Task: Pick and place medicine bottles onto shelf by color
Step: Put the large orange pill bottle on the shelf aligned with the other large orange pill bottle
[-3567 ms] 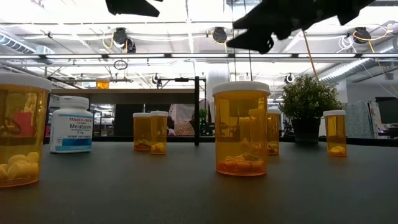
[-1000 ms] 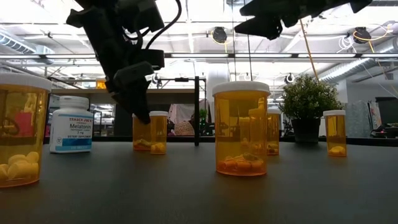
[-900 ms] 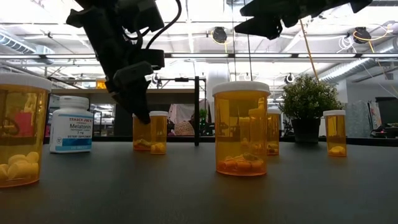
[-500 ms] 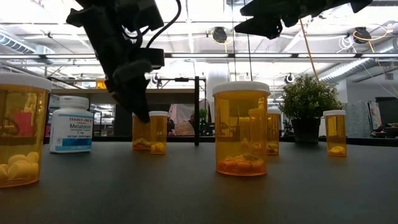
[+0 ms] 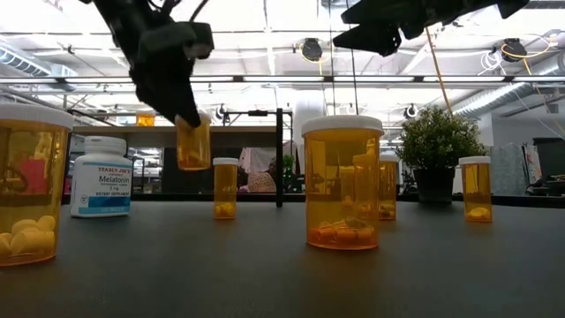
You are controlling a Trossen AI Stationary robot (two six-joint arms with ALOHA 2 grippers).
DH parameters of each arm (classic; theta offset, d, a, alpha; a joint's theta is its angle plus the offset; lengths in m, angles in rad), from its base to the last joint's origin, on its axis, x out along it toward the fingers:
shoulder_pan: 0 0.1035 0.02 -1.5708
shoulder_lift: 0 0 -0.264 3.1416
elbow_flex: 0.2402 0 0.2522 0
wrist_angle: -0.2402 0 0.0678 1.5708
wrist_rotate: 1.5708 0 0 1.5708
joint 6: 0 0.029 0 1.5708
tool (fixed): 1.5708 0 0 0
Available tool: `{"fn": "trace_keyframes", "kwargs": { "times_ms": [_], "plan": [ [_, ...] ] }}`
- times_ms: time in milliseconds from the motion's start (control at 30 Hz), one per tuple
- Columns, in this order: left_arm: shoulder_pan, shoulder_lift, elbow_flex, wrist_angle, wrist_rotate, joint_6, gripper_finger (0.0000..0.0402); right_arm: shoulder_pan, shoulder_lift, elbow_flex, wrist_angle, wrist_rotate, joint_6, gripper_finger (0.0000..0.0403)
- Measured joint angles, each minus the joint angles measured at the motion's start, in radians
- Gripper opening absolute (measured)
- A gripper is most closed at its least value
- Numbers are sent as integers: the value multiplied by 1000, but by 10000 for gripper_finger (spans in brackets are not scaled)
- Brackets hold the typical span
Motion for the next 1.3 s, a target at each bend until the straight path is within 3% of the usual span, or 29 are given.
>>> {"fn": "trace_keyframes", "kwargs": {
  "times_ms": [167, 367, 867, 1300],
  "plan": [
    [-6, -79, 2, -84, 0, -40, 221, 0, 0, 0, 0, 0, -2, 311],
    [-6, -146, 37, -197, -4, -77, 208, -1, 0, 0, 6, 2, -15, 311],
    [-1, -154, 338, -467, -163, -19, 214, -3, 0, 0, 17, 3, -36, 311],
    [161, -154, 446, -655, -212, 54, 218, -3, 0, 0, 16, 4, -42, 311]
  ]
}}
